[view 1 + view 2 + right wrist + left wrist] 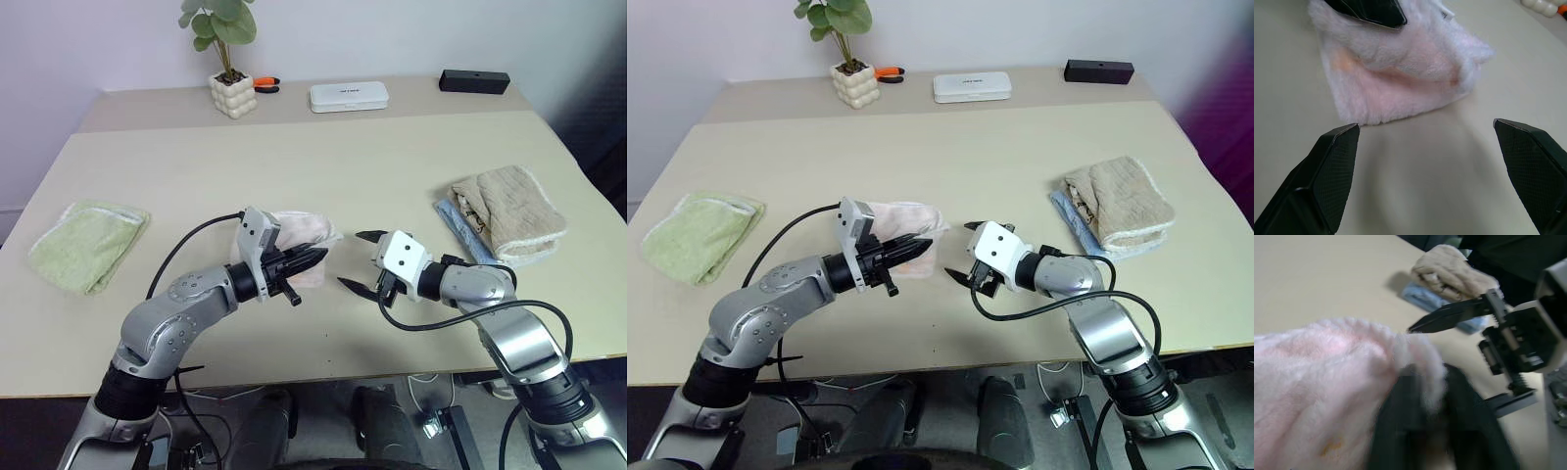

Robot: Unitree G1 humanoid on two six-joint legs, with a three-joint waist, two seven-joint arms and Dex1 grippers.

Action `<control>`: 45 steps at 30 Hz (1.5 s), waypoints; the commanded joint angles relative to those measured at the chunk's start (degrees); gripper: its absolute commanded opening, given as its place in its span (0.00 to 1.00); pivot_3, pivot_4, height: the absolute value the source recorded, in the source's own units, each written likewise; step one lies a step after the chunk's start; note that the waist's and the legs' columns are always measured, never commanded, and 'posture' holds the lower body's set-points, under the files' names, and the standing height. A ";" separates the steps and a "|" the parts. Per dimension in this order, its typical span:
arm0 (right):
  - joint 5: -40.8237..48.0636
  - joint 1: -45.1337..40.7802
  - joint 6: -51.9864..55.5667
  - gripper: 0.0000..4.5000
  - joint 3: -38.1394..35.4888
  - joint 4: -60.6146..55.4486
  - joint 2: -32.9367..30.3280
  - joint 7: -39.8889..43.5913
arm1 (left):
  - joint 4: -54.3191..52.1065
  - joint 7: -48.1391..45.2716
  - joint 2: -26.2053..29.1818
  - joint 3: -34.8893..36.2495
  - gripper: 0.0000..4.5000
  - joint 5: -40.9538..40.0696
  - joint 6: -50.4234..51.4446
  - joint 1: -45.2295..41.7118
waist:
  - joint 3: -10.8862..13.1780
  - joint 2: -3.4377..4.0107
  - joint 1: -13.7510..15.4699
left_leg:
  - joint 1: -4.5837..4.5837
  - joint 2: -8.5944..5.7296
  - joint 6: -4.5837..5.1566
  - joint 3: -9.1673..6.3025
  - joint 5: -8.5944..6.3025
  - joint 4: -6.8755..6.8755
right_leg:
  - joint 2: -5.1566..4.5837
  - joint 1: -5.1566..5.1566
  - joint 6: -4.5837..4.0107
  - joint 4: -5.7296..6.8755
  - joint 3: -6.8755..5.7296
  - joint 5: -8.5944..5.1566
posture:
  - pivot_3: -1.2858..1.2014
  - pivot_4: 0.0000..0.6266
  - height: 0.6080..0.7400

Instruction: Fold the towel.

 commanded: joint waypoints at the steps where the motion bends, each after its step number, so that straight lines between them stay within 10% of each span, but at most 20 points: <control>1: -0.43 0.37 -0.19 1.00 -2.17 -2.35 -0.78 -0.66 | -2.49 -1.39 0.58 4.39 0.52 -2.33 0.61 0.63 | 0.00 0.00 0.01 | 0.00 0.00 0.00 -0.02 0.00 0.00 | 0.00 0.00 0.01 0.00 -0.01 0.00 | 0.52 0.24 1.00; 4: -0.10 0.55 0.19 1.00 -3.35 -2.19 -1.75 -0.55 | -4.62 -1.82 2.54 9.28 0.85 -6.51 2.88 1.84 | 0.00 0.00 -0.07 | 0.00 0.00 0.00 -0.04 0.00 -0.01 | 0.00 0.00 0.03 0.01 -0.01 0.02 | 0.52 0.24 1.00; 7: 2.72 0.42 1.88 0.81 -6.67 -2.54 -2.72 0.60 | -6.24 -2.49 6.07 17.89 0.87 -12.47 4.64 4.04 | 0.01 -0.01 -0.11 | 0.00 0.01 0.00 -0.03 0.00 -0.01 | 0.00 -0.02 0.04 0.01 0.00 0.02 | 0.52 0.24 1.00; 15: 13.62 -9.39 9.86 0.00 -9.83 -4.12 3.97 0.15 | -3.44 0.71 10.95 22.02 0.11 -5.44 3.01 3.09 | 0.06 -0.07 -0.10 | 0.01 0.05 0.00 -0.03 0.00 0.02 | 0.03 0.01 -0.02 0.02 -0.02 0.03 | 0.52 0.24 1.00; 26: 1.46 -14.38 9.49 0.00 9.53 16.49 18.16 -8.24 | 8.33 -1.98 6.18 4.36 0.02 16.97 -7.89 4.52 | 0.02 -0.08 -0.11 | 0.01 0.04 -0.05 -0.02 0.02 -0.05 | 0.08 -0.08 -0.05 0.00 0.00 0.10 | 0.52 0.24 1.00; 36: 2.05 -10.23 5.91 0.00 5.21 15.47 17.76 -8.69 | 7.68 -3.77 1.85 10.52 0.02 15.30 -11.69 8.10 | -0.03 -0.05 -0.12 | 0.07 0.07 -0.09 -0.05 0.04 -0.04 | 0.10 -0.06 -0.07 0.08 0.00 0.12 | 0.52 0.24 1.00; 40: 5.44 -9.19 5.39 0.37 1.45 5.52 12.66 -3.48 | 5.91 1.50 -0.22 24.20 0.12 2.29 -5.10 6.84 | 0.01 -0.07 -0.17 | -0.04 0.08 -0.09 -0.10 0.04 -0.03 | 0.10 -0.14 -0.06 0.07 -0.02 0.12 | 0.52 0.24 1.00; 45: 5.65 -6.20 5.11 0.94 1.38 -2.84 4.26 2.22 | 7.47 5.23 1.84 30.42 0.65 -3.88 3.72 7.49 | 0.01 -0.08 -0.39 | 0.00 0.14 -0.09 -0.08 0.03 -0.06 | 0.15 -0.12 -0.05 0.06 -0.04 0.11 | 0.52 0.24 1.00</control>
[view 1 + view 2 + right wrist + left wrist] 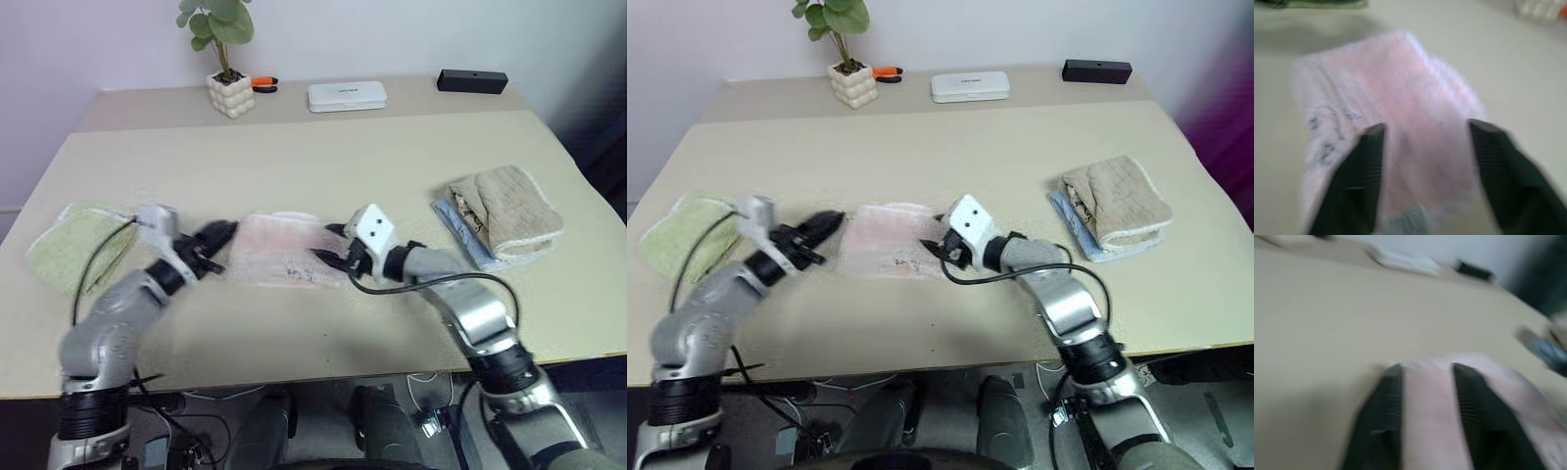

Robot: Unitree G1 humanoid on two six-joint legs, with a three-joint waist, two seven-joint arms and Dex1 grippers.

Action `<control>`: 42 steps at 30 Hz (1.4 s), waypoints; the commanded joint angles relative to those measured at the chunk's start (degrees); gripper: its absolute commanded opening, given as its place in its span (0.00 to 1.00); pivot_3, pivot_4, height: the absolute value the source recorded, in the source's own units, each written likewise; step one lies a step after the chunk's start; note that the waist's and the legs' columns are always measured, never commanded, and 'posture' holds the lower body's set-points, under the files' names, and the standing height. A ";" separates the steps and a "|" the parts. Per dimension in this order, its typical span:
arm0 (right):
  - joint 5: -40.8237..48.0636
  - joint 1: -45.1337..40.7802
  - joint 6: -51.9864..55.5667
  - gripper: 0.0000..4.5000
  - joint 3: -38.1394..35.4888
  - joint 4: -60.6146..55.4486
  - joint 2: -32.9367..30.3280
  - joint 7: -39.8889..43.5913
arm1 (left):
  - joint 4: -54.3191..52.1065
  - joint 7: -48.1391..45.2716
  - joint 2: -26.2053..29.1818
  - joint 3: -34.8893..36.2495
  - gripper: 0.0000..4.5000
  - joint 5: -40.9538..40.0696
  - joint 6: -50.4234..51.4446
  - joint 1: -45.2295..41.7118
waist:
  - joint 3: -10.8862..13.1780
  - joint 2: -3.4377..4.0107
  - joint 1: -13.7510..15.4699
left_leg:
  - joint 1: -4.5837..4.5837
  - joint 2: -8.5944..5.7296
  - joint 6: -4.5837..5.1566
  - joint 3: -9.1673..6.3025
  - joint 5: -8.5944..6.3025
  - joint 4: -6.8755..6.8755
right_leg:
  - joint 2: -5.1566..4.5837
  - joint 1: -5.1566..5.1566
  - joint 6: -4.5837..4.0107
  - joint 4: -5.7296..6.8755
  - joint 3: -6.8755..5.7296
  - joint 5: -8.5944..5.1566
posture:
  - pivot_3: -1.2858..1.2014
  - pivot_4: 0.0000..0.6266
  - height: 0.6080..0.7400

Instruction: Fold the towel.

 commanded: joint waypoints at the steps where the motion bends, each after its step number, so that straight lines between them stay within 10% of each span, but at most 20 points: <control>1: -0.68 2.09 -2.27 1.00 0.51 -6.01 -3.88 3.10 | 0.39 1.49 1.70 2.14 0.76 -4.38 7.33 1.11 | 0.00 0.00 0.00 | 0.00 0.00 0.00 0.01 0.00 0.00 | 0.00 0.00 0.00 0.00 0.00 0.00 | 0.52 0.24 1.00; 3: -1.03 3.13 -3.10 1.00 0.21 -7.03 -4.95 3.28 | 2.17 3.44 1.25 2.48 0.98 -7.08 12.34 0.98 | 0.00 0.00 0.02 | 0.00 0.00 -0.01 0.04 -0.01 0.02 | 0.00 0.02 0.00 -0.01 0.01 0.00 | 0.52 0.24 1.00; 13: 2.35 4.23 -1.37 1.00 0.55 -12.36 -4.31 4.77 | 4.59 8.01 -5.94 -1.24 0.99 -18.46 27.51 -3.39 | 0.03 -0.06 0.43 | -0.01 0.00 -0.02 0.00 -0.01 0.10 | 0.00 0.06 0.00 0.00 0.00 0.01 | 0.52 0.24 1.00; 16: 2.18 4.51 -1.00 1.00 1.21 -13.53 -4.38 4.59 | 3.55 7.89 -7.26 -4.21 0.83 -17.16 28.36 -3.54 | 0.02 -0.06 0.39 | 0.00 0.00 -0.02 0.00 -0.01 0.10 | 0.00 0.07 0.00 -0.01 0.00 0.01 | 0.52 0.24 1.00; 24: 1.72 5.42 -0.15 1.00 1.21 -15.04 -4.67 3.22 | 3.86 11.82 -13.55 -3.93 0.01 -13.75 21.44 -4.82 | 0.03 -0.06 0.46 | -0.01 0.00 -0.03 0.00 -0.01 0.10 | 0.00 0.06 -0.01 -0.01 0.01 0.01 | 0.52 0.24 1.00; 30: 1.18 5.67 -0.50 1.00 1.14 -14.81 -5.13 2.84 | 5.39 16.65 -15.18 5.70 0.01 -12.87 8.02 -10.68 | 0.04 -0.08 0.42 | -0.02 0.01 -0.03 0.00 -0.01 0.10 | 0.00 0.06 -0.02 -0.03 0.00 0.01 | 0.52 0.24 1.00; 42: -0.03 5.39 -3.81 1.00 2.30 -11.52 -5.14 4.87 | 15.09 24.41 1.14 27.79 0.01 -8.22 -7.76 -12.16 | 0.04 -0.13 0.26 | -0.01 0.11 -0.21 0.08 -0.11 0.09 | 0.10 0.02 -0.03 -0.11 0.04 0.03 | 0.52 0.24 1.00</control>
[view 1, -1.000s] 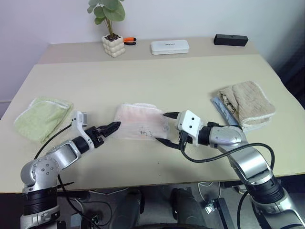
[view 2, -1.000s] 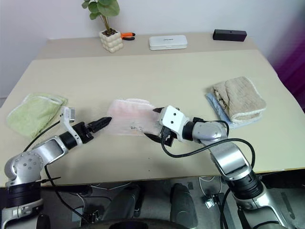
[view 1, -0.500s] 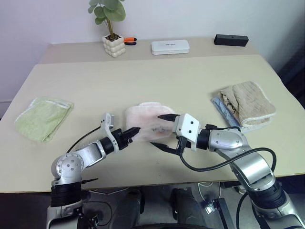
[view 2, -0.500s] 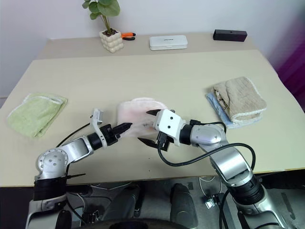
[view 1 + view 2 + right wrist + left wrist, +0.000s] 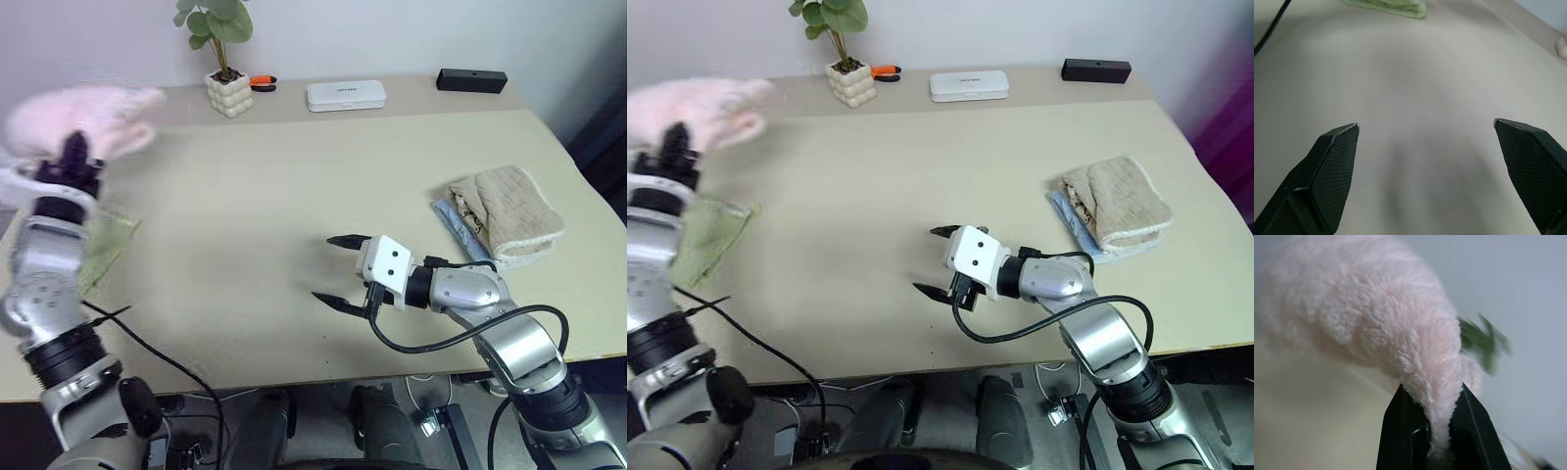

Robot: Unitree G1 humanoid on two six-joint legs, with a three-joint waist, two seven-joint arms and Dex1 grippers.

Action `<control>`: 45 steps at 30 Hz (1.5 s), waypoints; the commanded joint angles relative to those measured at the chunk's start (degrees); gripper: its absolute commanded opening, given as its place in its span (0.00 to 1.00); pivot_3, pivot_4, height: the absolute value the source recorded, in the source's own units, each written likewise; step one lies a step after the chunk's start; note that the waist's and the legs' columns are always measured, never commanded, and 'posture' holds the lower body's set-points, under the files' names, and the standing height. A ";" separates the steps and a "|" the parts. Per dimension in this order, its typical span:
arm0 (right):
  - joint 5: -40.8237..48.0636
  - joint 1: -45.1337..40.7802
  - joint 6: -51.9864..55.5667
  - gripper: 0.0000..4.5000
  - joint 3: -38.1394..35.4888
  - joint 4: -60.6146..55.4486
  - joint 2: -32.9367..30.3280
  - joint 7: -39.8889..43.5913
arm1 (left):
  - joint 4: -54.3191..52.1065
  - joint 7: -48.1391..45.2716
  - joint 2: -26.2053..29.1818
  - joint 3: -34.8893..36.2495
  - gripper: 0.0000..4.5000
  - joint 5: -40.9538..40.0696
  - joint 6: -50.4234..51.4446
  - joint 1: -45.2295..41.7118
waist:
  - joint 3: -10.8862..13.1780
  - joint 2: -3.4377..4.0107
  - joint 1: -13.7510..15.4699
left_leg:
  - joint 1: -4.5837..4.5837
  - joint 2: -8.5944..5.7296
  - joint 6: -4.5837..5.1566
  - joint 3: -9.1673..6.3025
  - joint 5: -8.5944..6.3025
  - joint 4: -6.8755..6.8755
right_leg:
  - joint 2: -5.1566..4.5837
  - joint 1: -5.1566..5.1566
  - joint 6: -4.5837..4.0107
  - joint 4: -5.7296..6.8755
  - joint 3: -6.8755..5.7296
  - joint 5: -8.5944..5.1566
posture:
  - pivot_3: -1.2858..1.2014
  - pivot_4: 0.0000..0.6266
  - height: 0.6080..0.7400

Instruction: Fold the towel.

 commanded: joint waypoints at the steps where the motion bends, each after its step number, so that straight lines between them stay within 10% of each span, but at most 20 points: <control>1: -0.44 -0.47 -2.34 1.00 0.51 0.59 -0.04 0.74 | -0.05 0.10 1.72 2.12 0.01 0.92 1.11 6.17 | -0.02 -0.04 0.02 | 0.00 0.00 0.02 -0.01 -0.02 0.00 | 0.00 0.00 0.00 0.01 0.00 0.00 | 0.52 0.24 1.00; 7: -0.43 -0.64 -3.50 1.00 0.40 1.44 -0.01 1.44 | -4.83 -0.72 0.37 0.00 0.01 -1.86 7.47 16.70 | -0.06 -0.51 0.30 | 0.00 0.01 0.03 -0.12 -0.02 0.05 | 0.00 0.08 -0.01 0.04 -0.11 0.00 | 0.52 0.24 1.00; 17: -0.23 -0.34 -5.03 1.00 -0.42 3.26 -0.97 3.21 | -12.21 3.30 -4.60 9.10 0.99 -12.49 3.65 22.45 | -0.06 -0.56 0.14 | 0.04 0.08 0.02 -0.11 -0.02 0.00 | 0.04 0.06 -0.04 0.03 -0.09 0.00 | 0.52 0.24 1.00; 25: 1.44 -4.10 -7.01 1.00 -6.59 13.31 -1.99 3.92 | -15.92 2.51 2.78 13.06 0.99 -8.31 -2.40 27.39 | -0.06 -0.62 0.40 | 0.06 0.09 0.01 -0.03 -0.03 0.00 | 0.06 0.08 -0.14 0.02 -0.08 -0.05 | 0.52 0.24 1.00; 35: 5.84 -2.40 -4.93 1.00 -19.26 20.27 -1.46 -1.15 | -28.52 -20.12 14.32 -24.49 0.99 14.43 -3.61 31.78 | -0.07 -0.56 1.15 | 0.05 0.08 0.02 0.23 -0.03 -0.01 | 0.06 0.15 -0.33 -0.09 -0.02 -0.10 | 0.52 0.24 1.00; 45: 8.21 5.53 -0.30 1.00 -23.70 12.83 -3.87 -2.45 | -24.60 -28.70 10.96 -30.73 0.99 20.11 -6.51 30.22 | 0.01 -0.39 -0.24 | 0.06 0.21 0.04 0.20 -0.04 -0.13 | 0.10 -0.03 -0.39 0.00 0.03 -0.15 | 0.52 0.24 1.00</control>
